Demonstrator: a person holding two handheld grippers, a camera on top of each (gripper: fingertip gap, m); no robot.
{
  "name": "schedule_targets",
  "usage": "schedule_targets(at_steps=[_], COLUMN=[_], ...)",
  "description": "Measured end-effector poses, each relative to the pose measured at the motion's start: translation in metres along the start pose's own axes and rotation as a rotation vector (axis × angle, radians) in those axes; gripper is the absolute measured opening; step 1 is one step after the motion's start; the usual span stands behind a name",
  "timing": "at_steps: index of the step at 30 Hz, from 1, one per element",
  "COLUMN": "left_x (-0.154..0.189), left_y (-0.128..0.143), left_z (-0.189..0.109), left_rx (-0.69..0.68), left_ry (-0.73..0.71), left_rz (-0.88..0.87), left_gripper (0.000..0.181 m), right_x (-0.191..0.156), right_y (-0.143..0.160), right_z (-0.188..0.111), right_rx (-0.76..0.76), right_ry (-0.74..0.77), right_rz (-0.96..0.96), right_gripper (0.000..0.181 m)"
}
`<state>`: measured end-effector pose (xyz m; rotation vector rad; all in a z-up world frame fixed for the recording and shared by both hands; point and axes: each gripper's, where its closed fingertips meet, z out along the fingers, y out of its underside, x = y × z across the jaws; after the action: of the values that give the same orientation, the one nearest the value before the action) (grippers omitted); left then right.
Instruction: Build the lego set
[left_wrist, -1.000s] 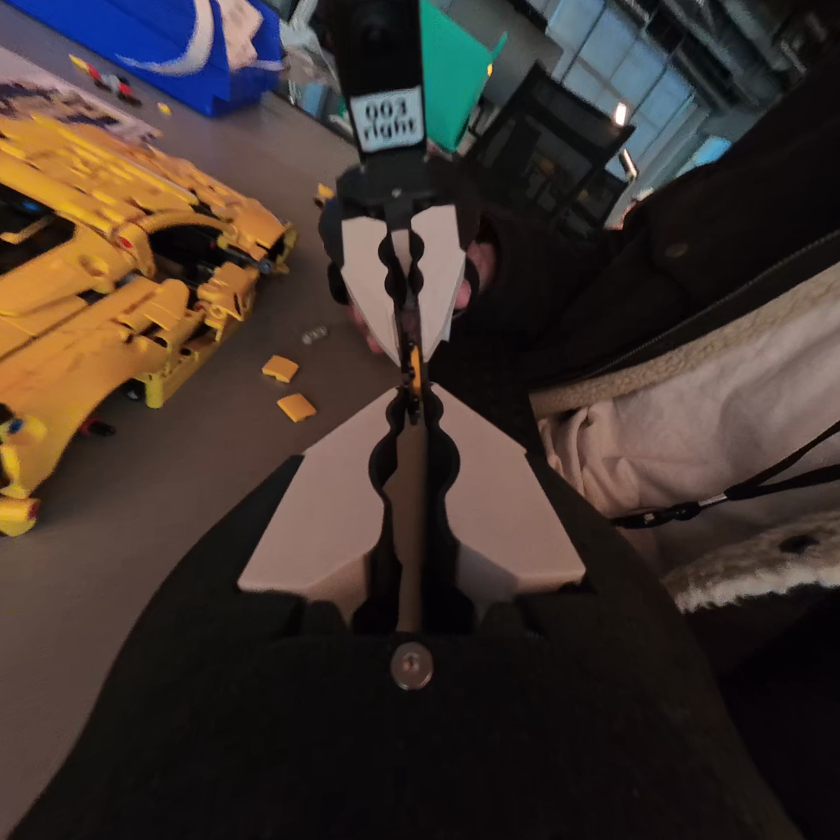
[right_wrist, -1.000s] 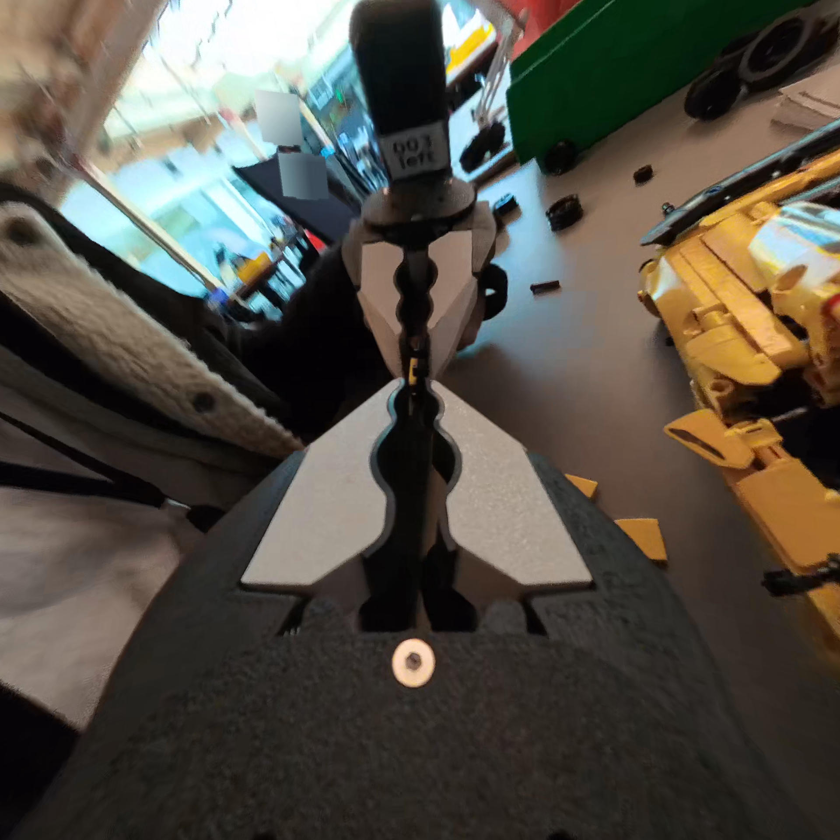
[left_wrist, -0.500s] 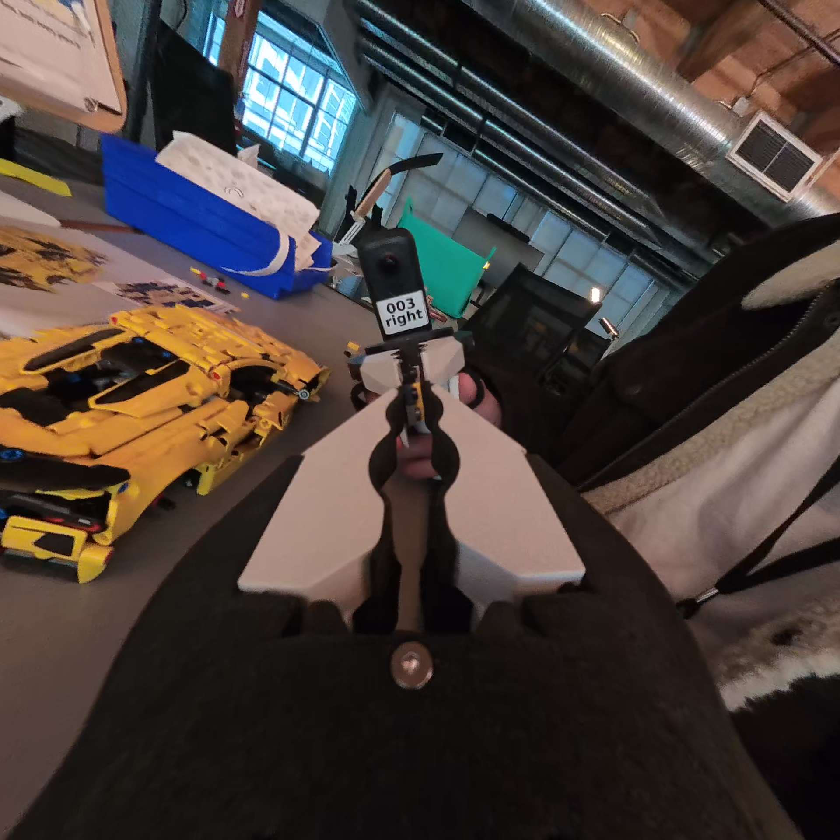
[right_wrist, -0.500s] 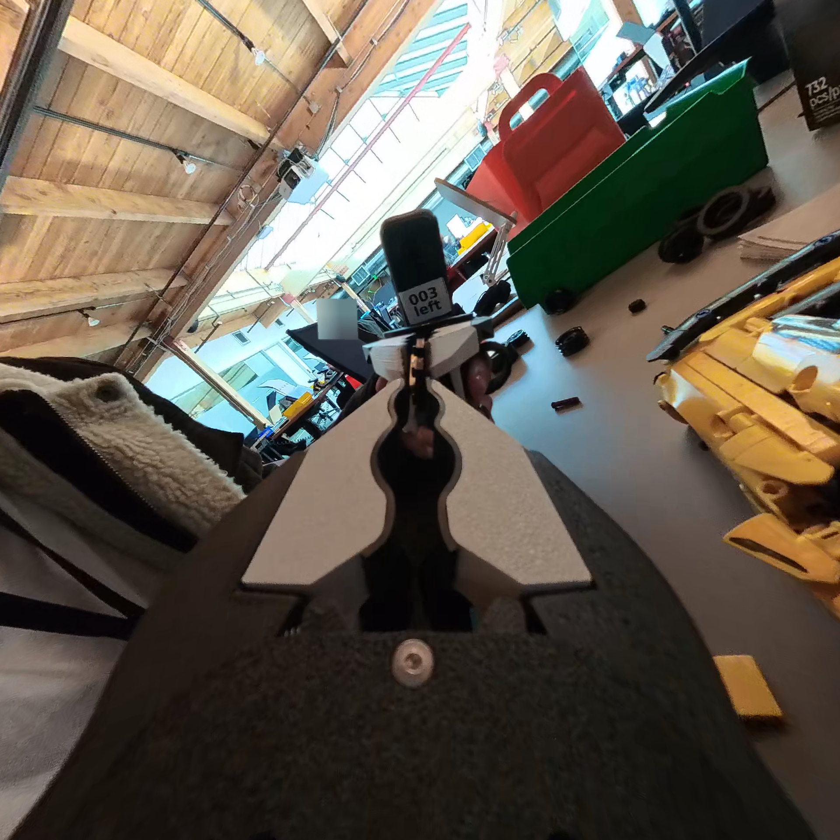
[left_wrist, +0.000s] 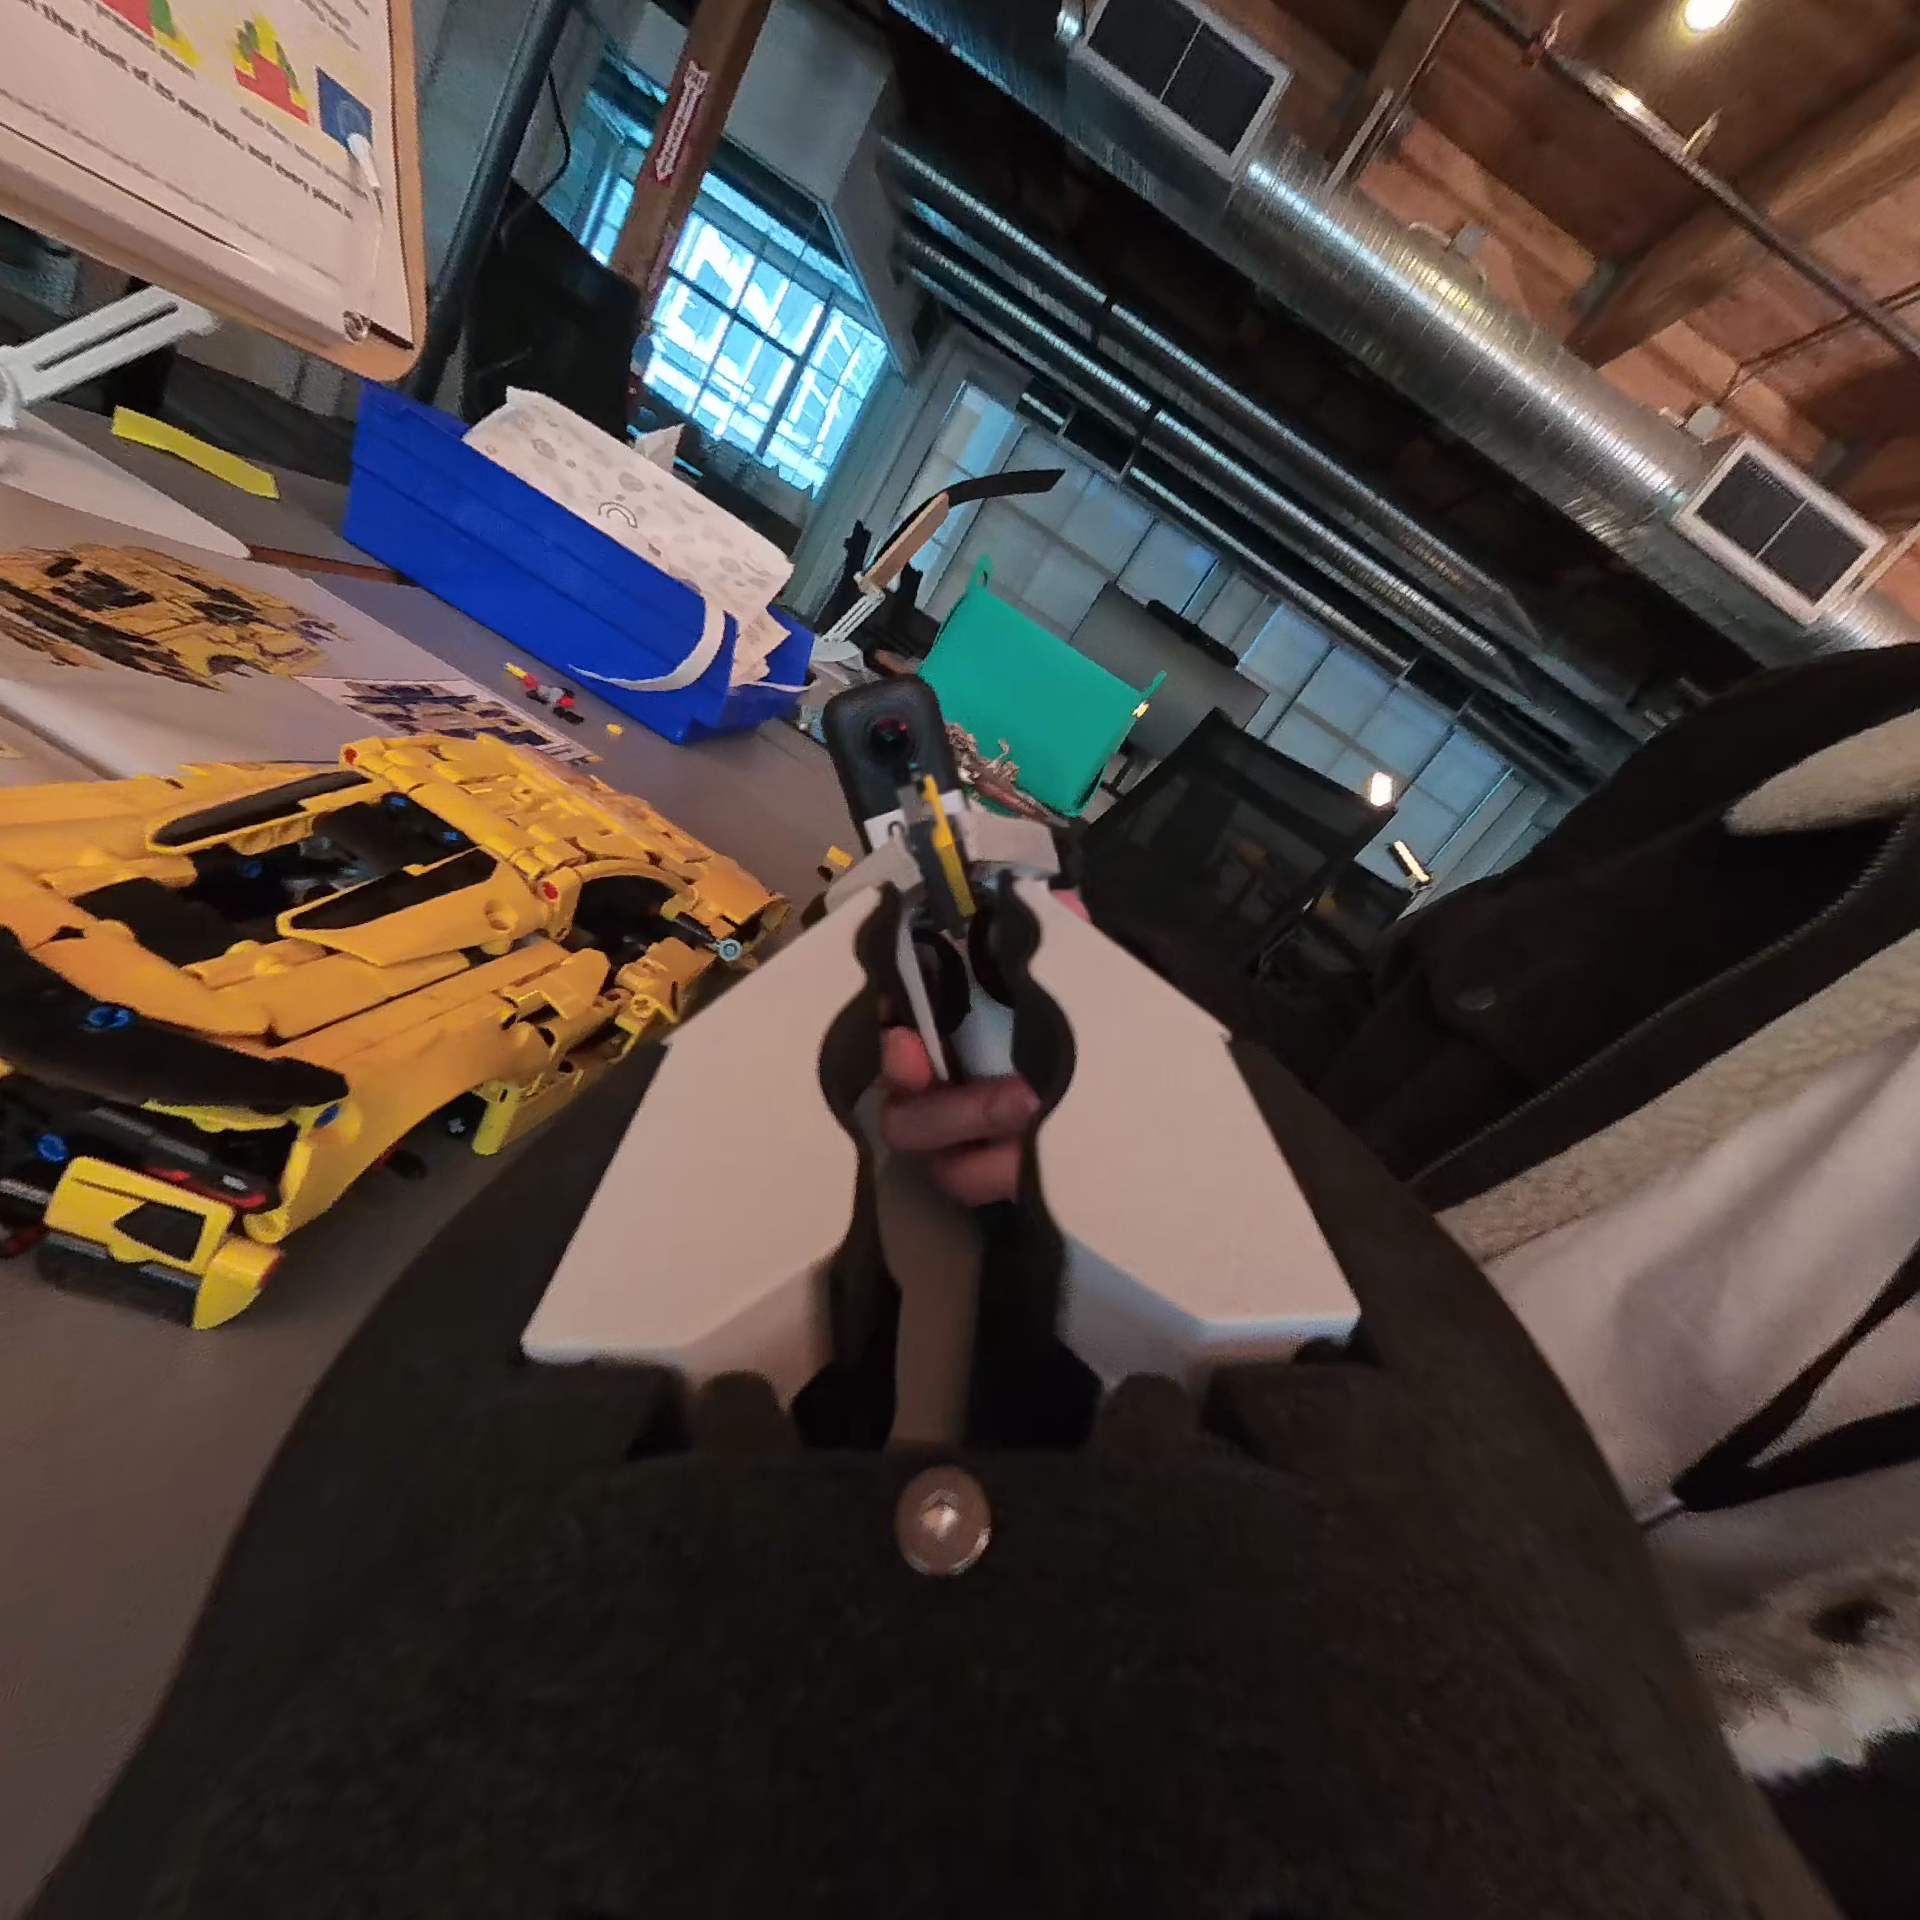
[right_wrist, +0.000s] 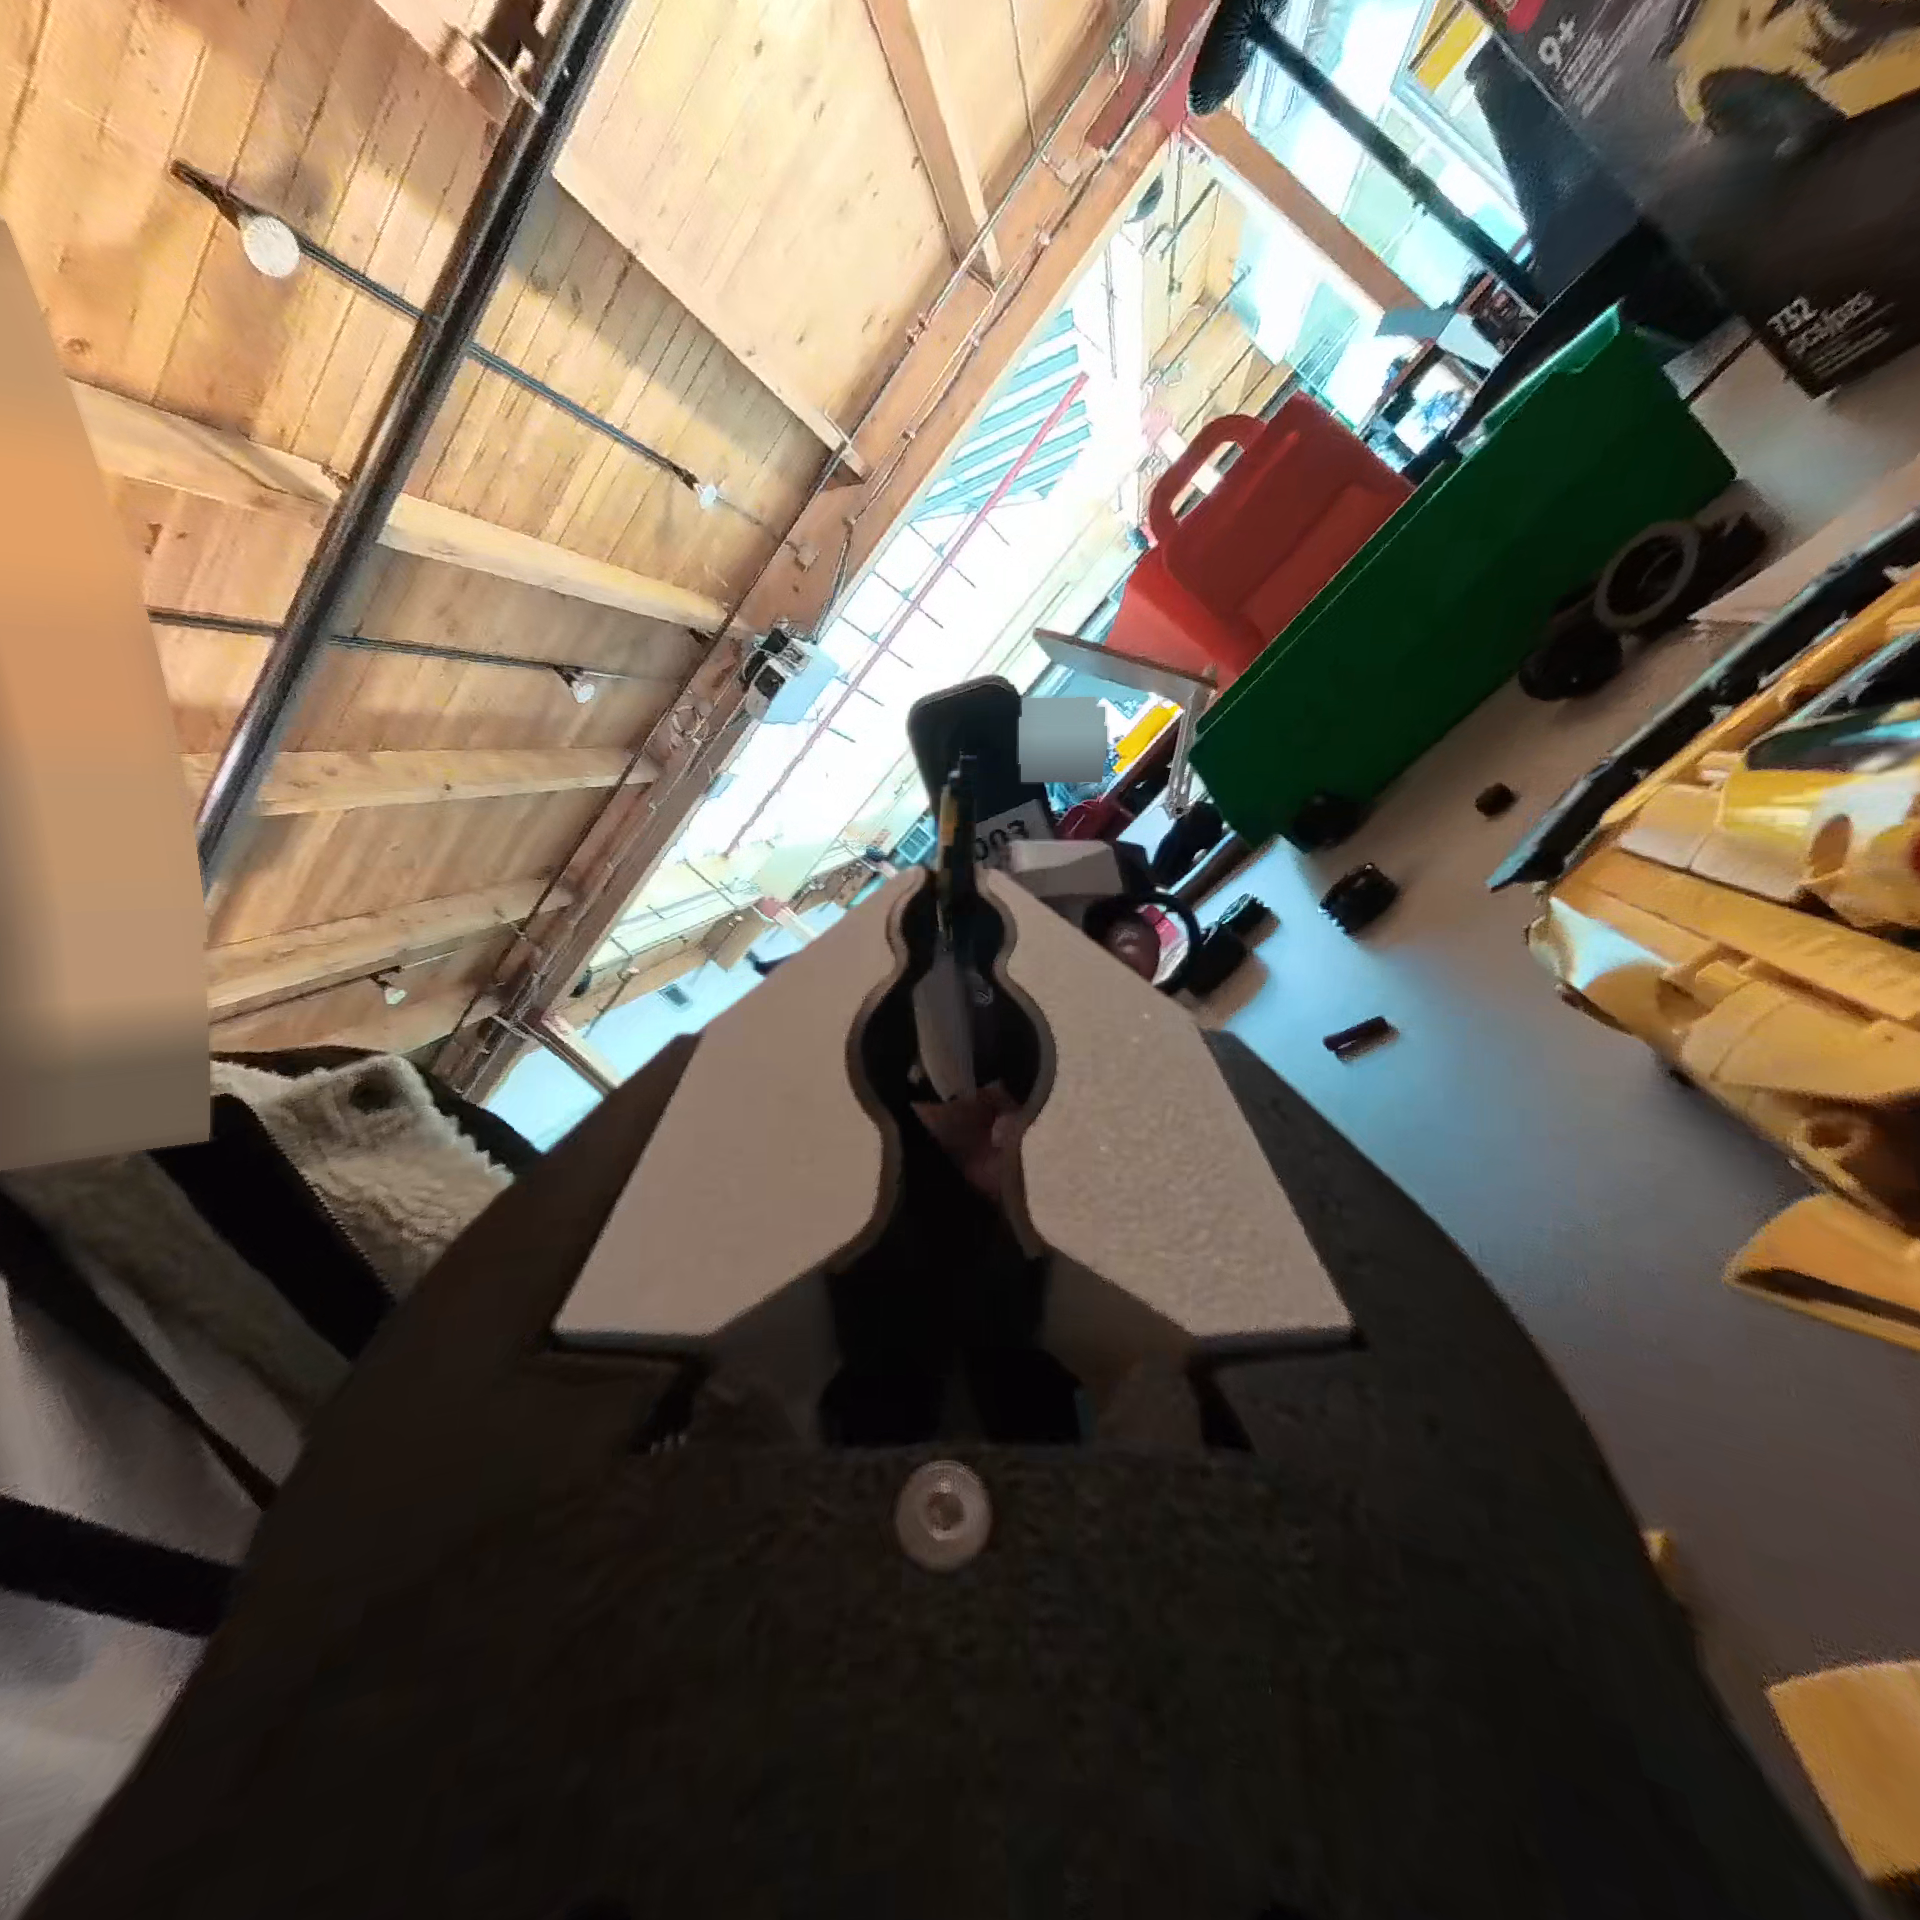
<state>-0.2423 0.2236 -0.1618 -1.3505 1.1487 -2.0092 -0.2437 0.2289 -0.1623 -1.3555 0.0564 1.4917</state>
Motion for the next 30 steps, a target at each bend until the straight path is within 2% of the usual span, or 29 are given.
schedule_targets(at_steps=[2,8,11,14,16,19,21,23,28,30], left_x=[0.003,0.001,0.005,0.001,0.003,0.003,0.007,0.007,-0.001,-0.003], left_y=[-0.003,-0.002,-0.001,0.009,0.015,0.028,0.035,0.041,0.057,0.061], left_z=[0.001,-0.001,-0.002,-0.003,-0.004,0.001,0.004,0.005,0.006,0.006], left_rx=[0.026,0.024,0.016,-0.038,-0.069,-0.148,-0.191,-0.226,-0.32,-0.344], left_ry=[0.005,0.018,0.067,0.09,0.136,0.125,0.132,0.135,0.116,0.113], left_rz=[0.011,-0.038,-0.085,-0.18,-0.255,-0.241,-0.226,-0.239,-0.325,-0.355], left_gripper=[0.008,0.007,0.006,0.006,0.005,0.005,0.006,0.006,0.005,0.005], right_x=[-0.002,0.0,-0.003,-0.001,0.001,0.005,0.015,0.025,0.023,0.025], right_y=[0.003,0.006,0.01,0.016,0.02,0.023,0.035,0.042,0.043,0.048], right_z=[0.003,0.003,0.004,-0.003,-0.01,-0.019,-0.027,-0.034,-0.034,-0.036], right_rx=[-0.022,-0.018,-0.055,-0.196,-0.36,-0.575,-0.774,-0.918,-0.995,-1.053], right_ry=[0.003,0.004,0.013,0.084,0.143,0.224,0.266,0.311,0.291,0.288], right_rz=[-0.039,-0.004,-0.058,-0.252,-0.504,-0.96,-1.119,-1.221,-1.467,-1.464], right_gripper=[0.005,0.005,0.005,0.015,0.034,0.06,0.07,0.073,0.054,0.06])
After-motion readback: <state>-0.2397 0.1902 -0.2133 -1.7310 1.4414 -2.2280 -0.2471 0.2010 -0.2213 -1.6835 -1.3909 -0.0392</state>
